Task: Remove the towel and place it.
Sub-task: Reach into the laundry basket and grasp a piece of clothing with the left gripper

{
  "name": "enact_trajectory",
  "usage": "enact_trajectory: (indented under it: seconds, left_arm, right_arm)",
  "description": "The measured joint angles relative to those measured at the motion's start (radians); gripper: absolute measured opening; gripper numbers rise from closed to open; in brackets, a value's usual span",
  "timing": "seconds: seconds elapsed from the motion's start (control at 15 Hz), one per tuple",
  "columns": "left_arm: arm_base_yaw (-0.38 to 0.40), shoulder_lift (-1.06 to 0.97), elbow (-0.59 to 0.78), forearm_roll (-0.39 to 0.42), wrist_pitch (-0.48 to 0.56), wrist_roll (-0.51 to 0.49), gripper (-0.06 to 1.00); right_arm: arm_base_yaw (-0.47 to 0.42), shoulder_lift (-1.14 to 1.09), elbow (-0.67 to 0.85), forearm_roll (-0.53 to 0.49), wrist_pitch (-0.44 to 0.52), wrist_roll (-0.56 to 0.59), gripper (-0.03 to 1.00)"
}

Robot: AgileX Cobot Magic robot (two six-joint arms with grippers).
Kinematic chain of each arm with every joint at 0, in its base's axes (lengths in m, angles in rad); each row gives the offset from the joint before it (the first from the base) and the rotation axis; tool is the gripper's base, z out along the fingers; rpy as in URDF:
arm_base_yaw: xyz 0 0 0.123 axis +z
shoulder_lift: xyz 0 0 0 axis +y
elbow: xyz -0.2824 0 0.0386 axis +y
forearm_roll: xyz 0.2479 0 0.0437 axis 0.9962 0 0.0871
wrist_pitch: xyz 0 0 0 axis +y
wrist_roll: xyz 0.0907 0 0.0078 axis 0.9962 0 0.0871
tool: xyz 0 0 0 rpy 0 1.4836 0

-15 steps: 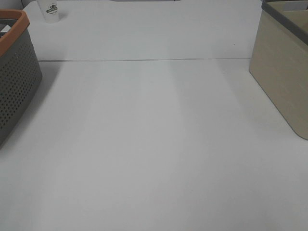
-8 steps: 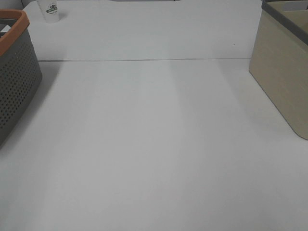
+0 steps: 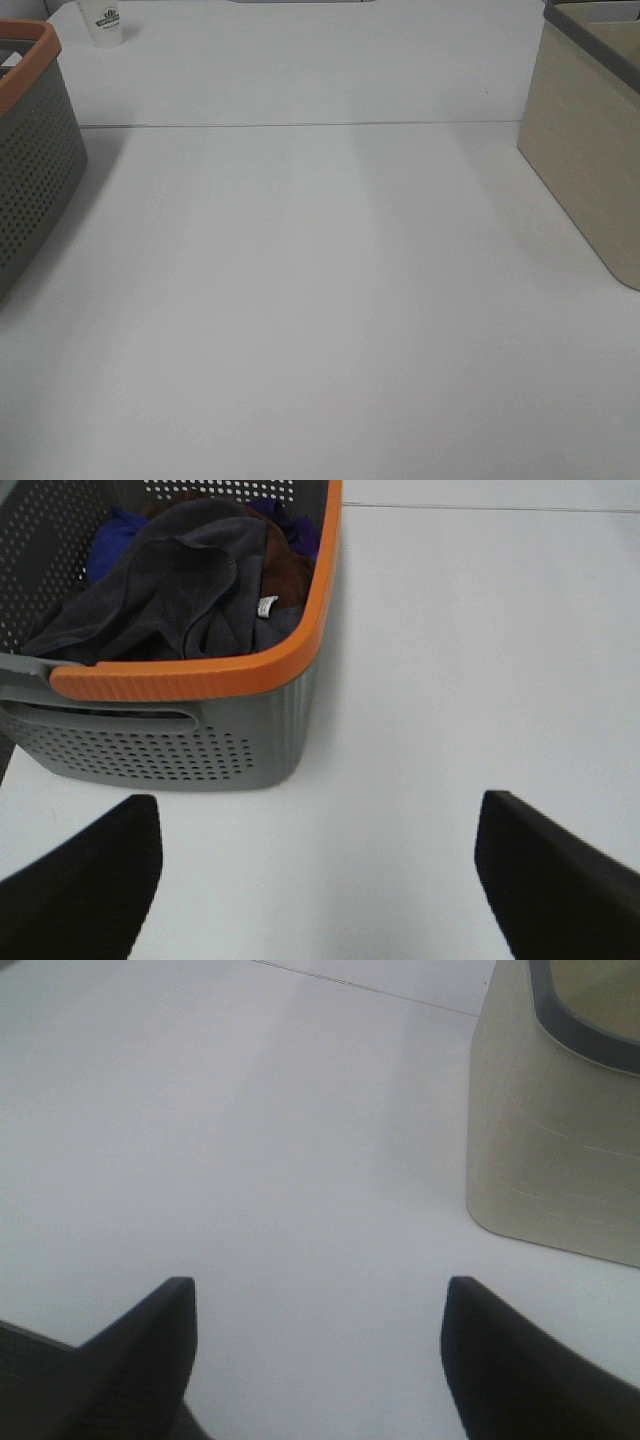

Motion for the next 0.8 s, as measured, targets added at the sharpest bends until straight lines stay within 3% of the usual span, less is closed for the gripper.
enact_trajectory:
  seconds: [0.2,0.47,0.8]
  left_arm:
    - [0.0,0.135,-0.102,0.057,-0.009,-0.025,0.79]
    - [0.0,0.286,-0.214,0.168,-0.017,-0.139,0.78]
    - [0.0,0.527,-0.329,0.324,-0.182,-0.518,0.75]
  right_arm:
    - [0.0,0.0,0.0,0.0,0.0,0.0,0.69]
    - [0.0,0.0,0.0,0.0,0.0,0.0,0.69]
    - [0.0,0.0,0.0,0.0,0.0,0.0,0.69]
